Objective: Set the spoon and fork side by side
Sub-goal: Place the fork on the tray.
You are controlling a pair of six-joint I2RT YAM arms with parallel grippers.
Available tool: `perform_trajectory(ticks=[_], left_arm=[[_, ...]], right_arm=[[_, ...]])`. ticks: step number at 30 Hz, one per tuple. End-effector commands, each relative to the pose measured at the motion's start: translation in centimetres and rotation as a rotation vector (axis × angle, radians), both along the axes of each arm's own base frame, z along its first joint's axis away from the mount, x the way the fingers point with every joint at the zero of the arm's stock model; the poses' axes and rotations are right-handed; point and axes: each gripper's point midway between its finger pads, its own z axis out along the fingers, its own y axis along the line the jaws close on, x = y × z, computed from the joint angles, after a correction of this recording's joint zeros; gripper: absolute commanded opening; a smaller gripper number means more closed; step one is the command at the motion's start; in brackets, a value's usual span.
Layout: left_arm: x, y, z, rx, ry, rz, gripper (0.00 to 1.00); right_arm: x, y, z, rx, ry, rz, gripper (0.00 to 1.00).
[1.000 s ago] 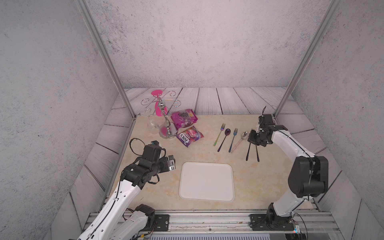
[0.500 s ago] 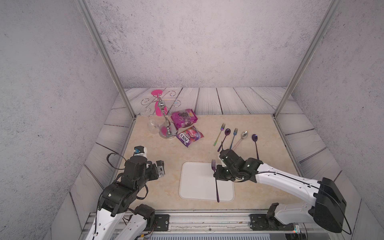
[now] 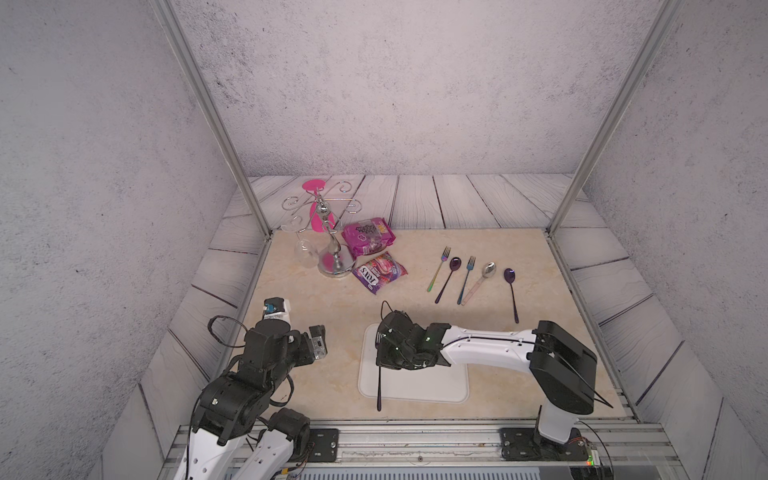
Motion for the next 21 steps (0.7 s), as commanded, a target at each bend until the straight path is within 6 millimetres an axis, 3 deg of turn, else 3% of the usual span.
perform_trajectory(ticks=[1, 21], left_arm=[[0.1, -0.1, -0.4, 0.005, 0.009, -0.004, 0.99], [0.1, -0.3, -0.4, -0.002, 0.004, -0.018, 1.00]], right_arm=[[0.7, 1.0, 0.2, 0.006, -0.002, -0.042, 0.00], [3.4, 1.5, -2.6, -0.141, -0.024, -0.051, 0.00]])
